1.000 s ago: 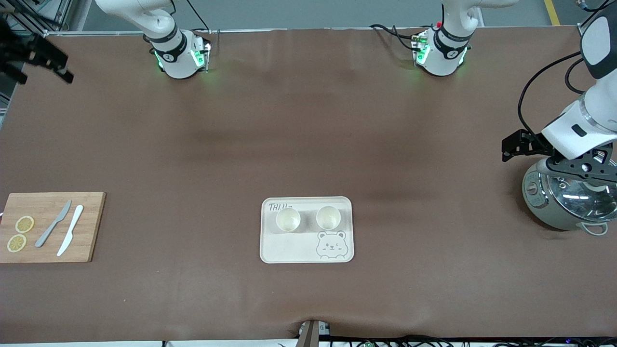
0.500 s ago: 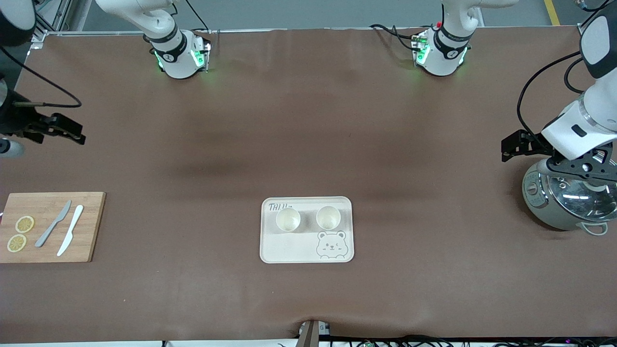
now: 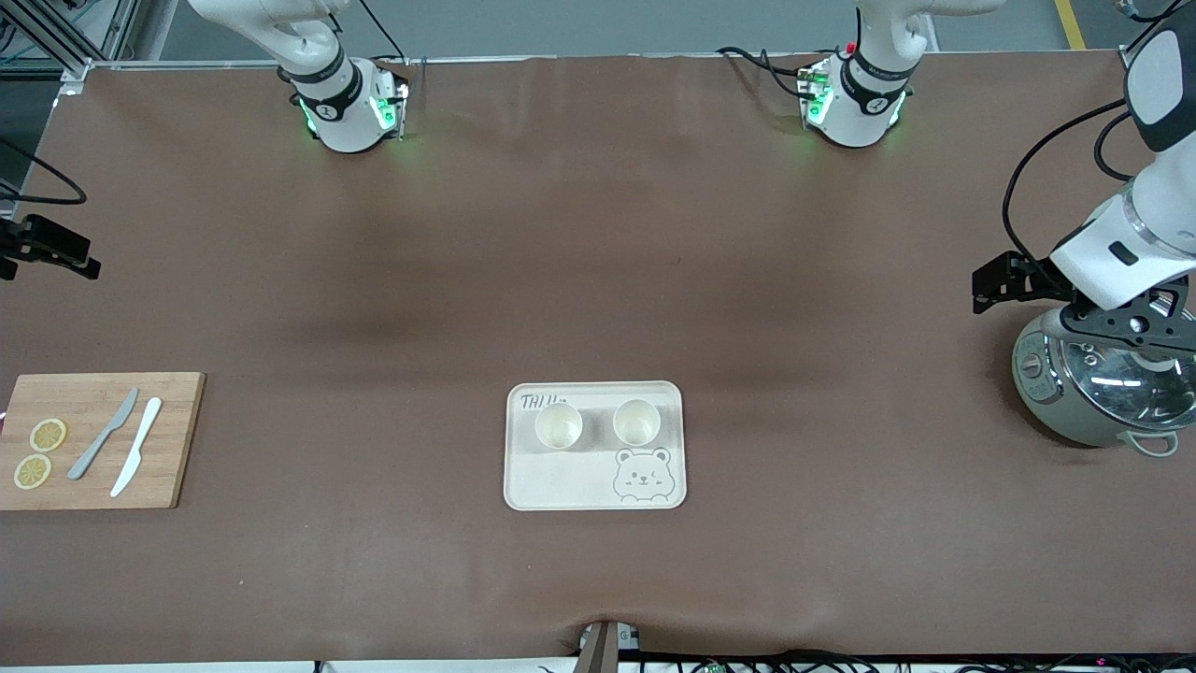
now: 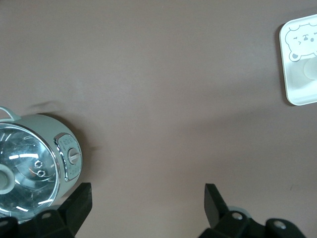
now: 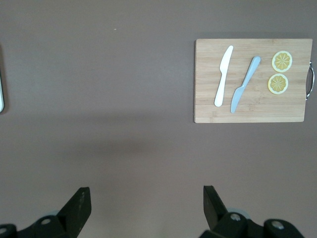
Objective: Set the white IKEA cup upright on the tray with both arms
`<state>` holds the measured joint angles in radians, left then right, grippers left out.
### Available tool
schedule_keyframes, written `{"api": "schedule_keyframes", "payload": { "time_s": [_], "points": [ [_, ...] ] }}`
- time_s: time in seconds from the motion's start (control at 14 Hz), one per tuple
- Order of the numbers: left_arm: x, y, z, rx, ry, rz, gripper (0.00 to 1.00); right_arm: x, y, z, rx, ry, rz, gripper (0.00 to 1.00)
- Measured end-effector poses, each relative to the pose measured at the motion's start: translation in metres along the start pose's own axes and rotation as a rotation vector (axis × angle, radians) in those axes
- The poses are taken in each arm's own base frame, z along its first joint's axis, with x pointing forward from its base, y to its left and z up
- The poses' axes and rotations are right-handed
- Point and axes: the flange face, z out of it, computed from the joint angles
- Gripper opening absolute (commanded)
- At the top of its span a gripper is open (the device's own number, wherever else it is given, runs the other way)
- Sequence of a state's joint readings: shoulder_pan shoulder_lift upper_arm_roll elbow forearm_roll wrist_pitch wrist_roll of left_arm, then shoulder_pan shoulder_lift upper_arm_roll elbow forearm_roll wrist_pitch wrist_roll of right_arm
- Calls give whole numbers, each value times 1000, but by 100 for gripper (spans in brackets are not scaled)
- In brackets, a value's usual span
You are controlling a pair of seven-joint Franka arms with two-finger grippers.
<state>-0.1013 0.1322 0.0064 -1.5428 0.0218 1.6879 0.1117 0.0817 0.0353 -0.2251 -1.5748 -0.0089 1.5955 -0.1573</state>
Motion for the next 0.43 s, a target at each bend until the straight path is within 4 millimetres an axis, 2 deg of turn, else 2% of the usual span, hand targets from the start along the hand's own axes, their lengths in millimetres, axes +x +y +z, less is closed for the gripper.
{"api": "schedule_keyframes", "payload": {
  "time_s": [0.43],
  "points": [
    [0,-1,0,0,0,-1,100,1,-3,-4,-1,8,-5,100]
  ]
}}
